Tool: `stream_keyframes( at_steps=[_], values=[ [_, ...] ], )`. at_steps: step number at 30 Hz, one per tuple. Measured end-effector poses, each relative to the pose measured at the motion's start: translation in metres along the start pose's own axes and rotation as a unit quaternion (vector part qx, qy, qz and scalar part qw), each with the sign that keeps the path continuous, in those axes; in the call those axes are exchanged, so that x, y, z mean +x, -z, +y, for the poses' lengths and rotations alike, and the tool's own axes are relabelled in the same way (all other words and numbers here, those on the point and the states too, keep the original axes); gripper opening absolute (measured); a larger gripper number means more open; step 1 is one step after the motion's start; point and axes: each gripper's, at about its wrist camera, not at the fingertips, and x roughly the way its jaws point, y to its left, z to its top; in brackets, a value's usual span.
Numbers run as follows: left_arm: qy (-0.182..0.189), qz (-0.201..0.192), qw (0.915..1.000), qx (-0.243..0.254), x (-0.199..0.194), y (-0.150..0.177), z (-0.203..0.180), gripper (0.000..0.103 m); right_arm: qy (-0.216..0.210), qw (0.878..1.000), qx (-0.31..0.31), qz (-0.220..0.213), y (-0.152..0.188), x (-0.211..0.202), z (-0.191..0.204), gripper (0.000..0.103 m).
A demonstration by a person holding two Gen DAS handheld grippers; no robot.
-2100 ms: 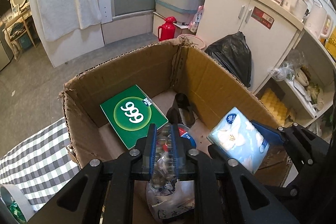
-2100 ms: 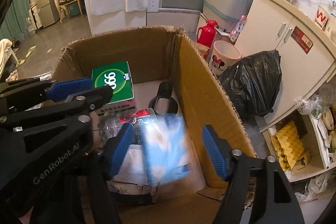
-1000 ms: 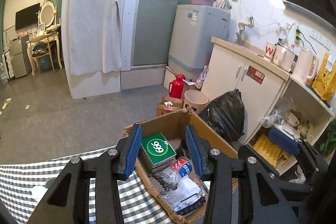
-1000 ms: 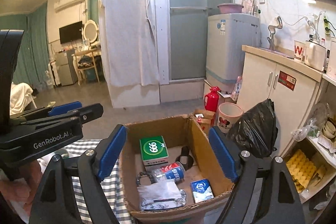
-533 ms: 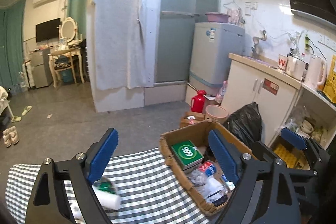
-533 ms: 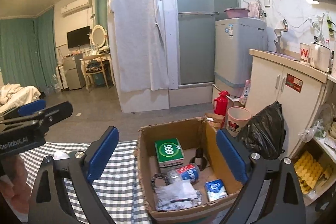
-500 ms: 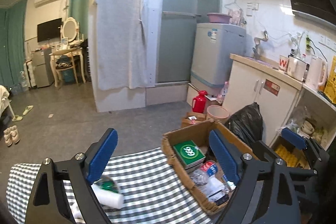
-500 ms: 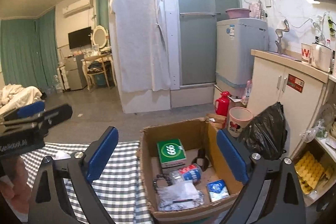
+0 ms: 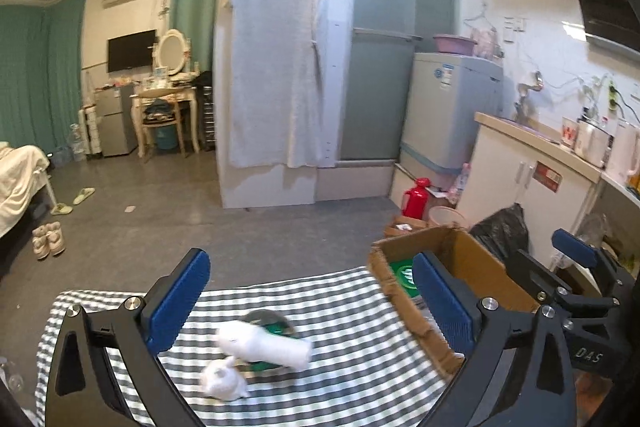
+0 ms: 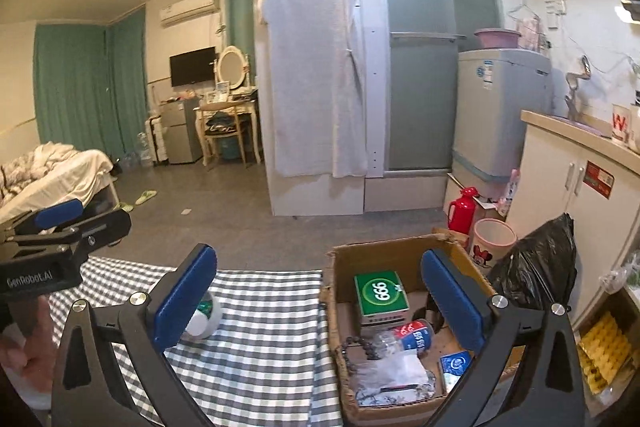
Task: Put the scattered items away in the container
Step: 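Withdraw both grippers from the box toward the hair dryer and plush toy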
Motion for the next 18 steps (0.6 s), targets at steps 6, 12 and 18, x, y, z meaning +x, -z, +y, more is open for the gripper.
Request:
stream_keyframes(
  at_steps=[6,12,18],
  values=[
    [-0.031,0.001,0.9994,-0.015,-0.007,0.007,0.036,0.103,-0.022,1.0,-0.011,0.007,0.003,0.008,0.02,0.103],
    [-0.064,0.0,0.9979,-0.008,-0.013,0.017,0.055,0.103,-0.035,0.999,-0.019,0.015,0.006,0.014,0.039,0.103],
    [-0.094,-0.01,0.9955,-0.006,-0.023,0.022,0.067,0.103,-0.045,0.999,-0.022,0.013,0.009,0.013,0.053,0.103]
  ],
)
